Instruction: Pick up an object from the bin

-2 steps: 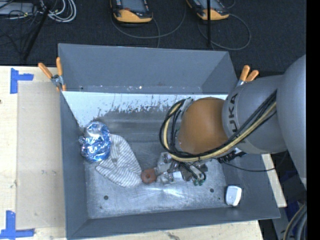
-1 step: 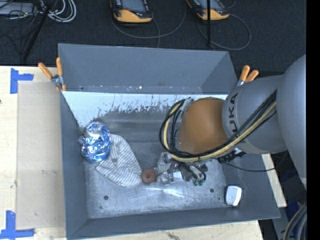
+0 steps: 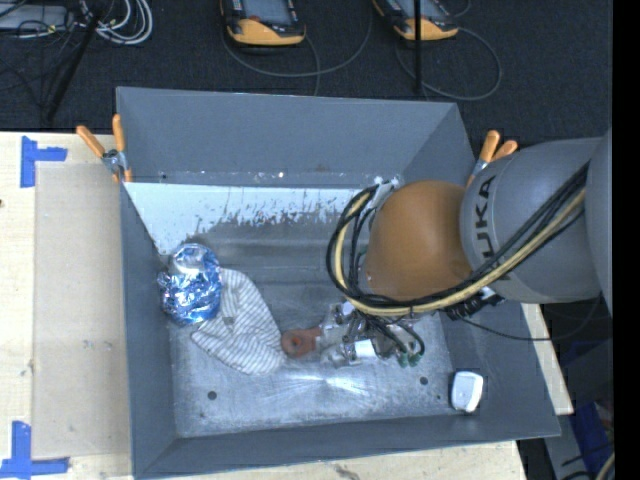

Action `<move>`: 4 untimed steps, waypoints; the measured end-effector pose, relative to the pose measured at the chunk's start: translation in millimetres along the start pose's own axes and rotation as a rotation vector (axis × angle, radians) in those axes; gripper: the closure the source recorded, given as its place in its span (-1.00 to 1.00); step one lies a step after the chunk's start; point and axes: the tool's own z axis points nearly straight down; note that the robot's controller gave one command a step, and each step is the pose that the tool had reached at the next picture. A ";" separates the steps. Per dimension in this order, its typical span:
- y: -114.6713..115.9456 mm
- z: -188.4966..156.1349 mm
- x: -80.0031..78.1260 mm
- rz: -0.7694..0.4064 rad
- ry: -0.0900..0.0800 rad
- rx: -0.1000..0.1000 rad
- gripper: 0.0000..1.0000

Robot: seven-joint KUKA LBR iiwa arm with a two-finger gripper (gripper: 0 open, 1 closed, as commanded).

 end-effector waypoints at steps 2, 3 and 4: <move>-2.3 -22.7 -8.4 0.039 -0.004 0.000 -1.00; -2.7 40.7 -31.3 0.094 0.004 -0.001 1.00; -2.7 40.7 -31.3 0.094 0.004 -0.001 1.00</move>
Offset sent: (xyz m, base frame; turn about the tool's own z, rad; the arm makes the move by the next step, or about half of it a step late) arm 0.0000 0.0000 0.0000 0.0000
